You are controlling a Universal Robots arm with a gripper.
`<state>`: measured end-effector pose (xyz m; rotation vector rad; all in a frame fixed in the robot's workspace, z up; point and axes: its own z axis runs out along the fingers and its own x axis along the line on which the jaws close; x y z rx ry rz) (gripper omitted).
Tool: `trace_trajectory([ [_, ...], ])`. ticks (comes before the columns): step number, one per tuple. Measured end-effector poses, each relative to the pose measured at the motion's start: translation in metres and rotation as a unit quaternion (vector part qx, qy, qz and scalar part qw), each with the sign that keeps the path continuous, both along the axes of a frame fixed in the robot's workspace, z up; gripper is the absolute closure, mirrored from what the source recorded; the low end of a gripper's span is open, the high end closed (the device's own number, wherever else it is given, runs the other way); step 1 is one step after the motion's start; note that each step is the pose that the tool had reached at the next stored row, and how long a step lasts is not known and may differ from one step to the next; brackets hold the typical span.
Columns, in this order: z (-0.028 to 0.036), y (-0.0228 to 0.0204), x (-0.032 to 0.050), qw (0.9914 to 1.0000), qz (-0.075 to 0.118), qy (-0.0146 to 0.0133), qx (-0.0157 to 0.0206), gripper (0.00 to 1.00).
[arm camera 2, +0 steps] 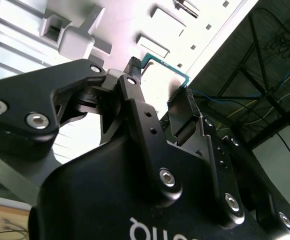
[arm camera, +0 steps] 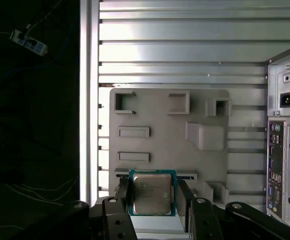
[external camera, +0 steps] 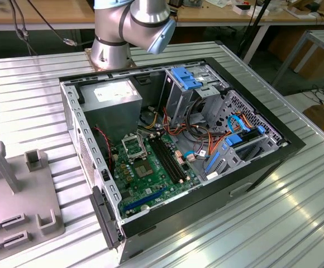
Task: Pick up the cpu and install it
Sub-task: 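Pick up the cpu and move it towards the insertion slot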
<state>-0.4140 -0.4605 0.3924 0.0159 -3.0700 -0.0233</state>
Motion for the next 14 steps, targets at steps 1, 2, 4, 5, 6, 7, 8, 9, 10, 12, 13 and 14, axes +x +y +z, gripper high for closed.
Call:
trace_trajectory([
  [1, 0.0, 0.0, 0.0009, 1.0, 0.0, 0.0, 0.0, 0.53],
  [2, 0.0, 0.0, 0.0018, 1.0, 0.0, 0.0, 0.0, 0.53],
  [4, -0.0001, 0.0, 0.0034, 1.0, 0.0, 0.0, 0.0, 0.53],
  [5, -0.0001, 0.0, 0.004, 1.0, 0.0, 0.0, 0.0, 0.53],
  [6, 0.0, 0.0, 0.005, 1.0, 0.0, 0.0, 0.0, 0.53],
  [7, 0.0, -0.0001, 0.0057, 1.0, 0.0, 0.0, 0.0, 0.53],
  [8, -0.0001, -0.0001, 0.0064, 1.0, 0.0, -0.0001, 0.0, 0.53],
  [9, -0.0001, 0.0, 0.0071, 1.0, 0.0, 0.0, 0.0, 0.53],
  [10, -0.0001, 0.0, 0.0077, 1.0, 0.0, -0.0001, 0.0001, 0.53],
  [12, 0.0, 0.0, 0.0093, 1.0, 0.0, 0.0, 0.0, 0.53],
  [13, 0.0, 0.0, 0.0103, 1.0, 0.0, 0.0, 0.0, 0.53],
  [14, 0.0, 0.0, 0.011, 1.0, 0.0, 0.0, 0.0001, 0.53],
])
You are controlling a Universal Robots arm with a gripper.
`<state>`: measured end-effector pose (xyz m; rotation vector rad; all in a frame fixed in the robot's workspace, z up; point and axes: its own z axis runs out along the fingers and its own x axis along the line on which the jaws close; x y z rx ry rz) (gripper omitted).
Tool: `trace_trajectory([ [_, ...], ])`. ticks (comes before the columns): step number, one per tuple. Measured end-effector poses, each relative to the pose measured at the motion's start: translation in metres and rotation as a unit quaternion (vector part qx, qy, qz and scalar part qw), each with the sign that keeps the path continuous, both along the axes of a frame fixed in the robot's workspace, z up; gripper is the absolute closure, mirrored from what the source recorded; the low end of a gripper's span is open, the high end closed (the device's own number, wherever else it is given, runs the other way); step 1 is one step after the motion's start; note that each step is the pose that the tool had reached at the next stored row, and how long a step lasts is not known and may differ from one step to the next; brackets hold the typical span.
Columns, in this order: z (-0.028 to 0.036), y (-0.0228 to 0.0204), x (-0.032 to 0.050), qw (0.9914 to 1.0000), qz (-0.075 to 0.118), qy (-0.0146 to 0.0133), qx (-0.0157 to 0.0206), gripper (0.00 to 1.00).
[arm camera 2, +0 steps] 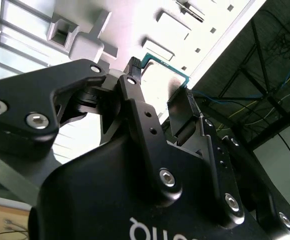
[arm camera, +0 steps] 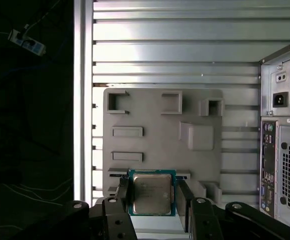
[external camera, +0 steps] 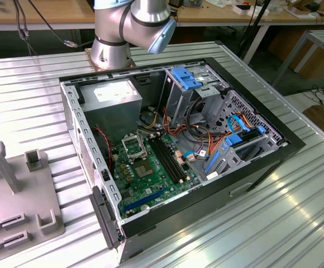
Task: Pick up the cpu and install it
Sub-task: 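Pick up the cpu and move it towards the insertion slot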
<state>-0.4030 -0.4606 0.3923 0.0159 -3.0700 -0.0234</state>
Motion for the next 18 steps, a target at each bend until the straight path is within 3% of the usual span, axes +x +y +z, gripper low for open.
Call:
trace_trajectory([
  [18, 0.0, 0.0, 0.0187, 1.0, 0.0, 0.0, 0.0, 0.53],
])
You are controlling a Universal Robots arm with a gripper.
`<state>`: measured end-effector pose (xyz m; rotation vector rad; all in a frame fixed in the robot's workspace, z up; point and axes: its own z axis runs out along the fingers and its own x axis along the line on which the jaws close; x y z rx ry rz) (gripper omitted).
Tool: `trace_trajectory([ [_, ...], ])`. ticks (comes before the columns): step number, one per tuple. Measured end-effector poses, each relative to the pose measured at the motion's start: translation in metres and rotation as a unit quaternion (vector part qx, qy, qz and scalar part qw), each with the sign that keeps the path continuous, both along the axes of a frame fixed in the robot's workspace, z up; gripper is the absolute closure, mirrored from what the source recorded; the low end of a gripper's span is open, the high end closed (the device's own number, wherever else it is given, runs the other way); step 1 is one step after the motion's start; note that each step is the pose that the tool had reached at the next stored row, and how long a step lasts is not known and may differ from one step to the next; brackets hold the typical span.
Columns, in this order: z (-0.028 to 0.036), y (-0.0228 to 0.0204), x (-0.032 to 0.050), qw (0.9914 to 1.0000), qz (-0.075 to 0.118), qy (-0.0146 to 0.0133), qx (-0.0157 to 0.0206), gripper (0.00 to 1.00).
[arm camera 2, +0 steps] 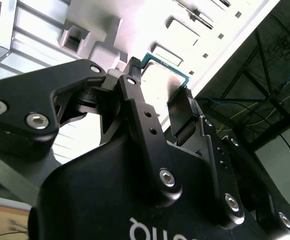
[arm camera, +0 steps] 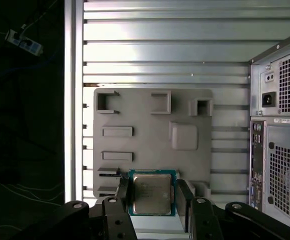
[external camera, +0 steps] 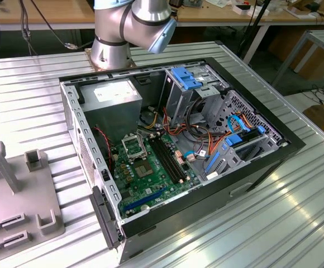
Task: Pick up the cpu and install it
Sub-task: 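Pick up the cpu and move it towards the insertion slot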
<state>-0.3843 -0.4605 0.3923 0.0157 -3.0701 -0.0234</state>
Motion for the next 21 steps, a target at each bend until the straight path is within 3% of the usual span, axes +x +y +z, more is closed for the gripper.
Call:
trace_trajectory([
  [21, 0.0, 0.0, 0.0233, 1.0, 0.0, 0.0, 0.0, 0.53],
])
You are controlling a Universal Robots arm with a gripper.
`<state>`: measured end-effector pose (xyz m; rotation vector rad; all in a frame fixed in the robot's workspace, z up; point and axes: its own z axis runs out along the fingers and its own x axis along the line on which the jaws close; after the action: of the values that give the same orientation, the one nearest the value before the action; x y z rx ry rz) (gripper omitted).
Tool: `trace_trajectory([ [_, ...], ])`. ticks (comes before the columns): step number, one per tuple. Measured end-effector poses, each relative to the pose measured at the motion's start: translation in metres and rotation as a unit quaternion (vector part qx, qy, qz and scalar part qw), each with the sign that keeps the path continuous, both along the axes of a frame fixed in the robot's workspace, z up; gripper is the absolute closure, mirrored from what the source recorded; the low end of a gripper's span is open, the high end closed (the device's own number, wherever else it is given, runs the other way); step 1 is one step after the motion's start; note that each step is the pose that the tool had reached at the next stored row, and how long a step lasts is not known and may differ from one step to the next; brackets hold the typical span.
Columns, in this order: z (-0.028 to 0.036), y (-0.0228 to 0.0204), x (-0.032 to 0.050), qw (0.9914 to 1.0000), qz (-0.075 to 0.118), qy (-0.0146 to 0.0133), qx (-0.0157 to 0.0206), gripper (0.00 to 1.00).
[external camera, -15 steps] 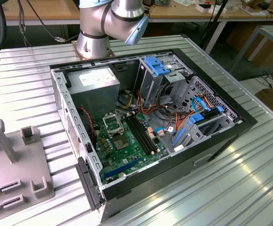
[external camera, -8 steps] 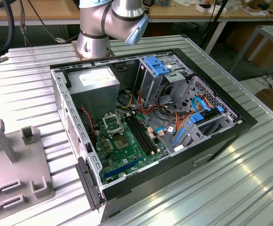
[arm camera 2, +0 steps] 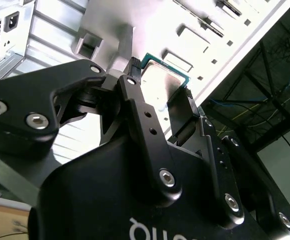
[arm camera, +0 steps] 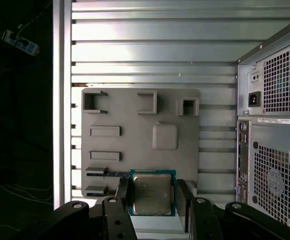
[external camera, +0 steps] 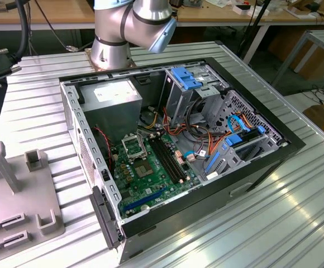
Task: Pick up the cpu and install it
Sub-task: 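Pick up the cpu and move it towards the insertion slot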
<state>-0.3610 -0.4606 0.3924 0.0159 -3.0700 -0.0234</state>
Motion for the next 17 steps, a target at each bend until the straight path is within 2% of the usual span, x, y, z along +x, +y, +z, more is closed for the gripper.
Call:
trace_trajectory([
  [15, 0.0, 0.0, 0.0194, 1.0, 0.0, 0.0, 0.0, 0.53],
  [17, 0.0, 0.0, 0.0198, 1.0, 0.0, 0.0, 0.0, 0.53],
])
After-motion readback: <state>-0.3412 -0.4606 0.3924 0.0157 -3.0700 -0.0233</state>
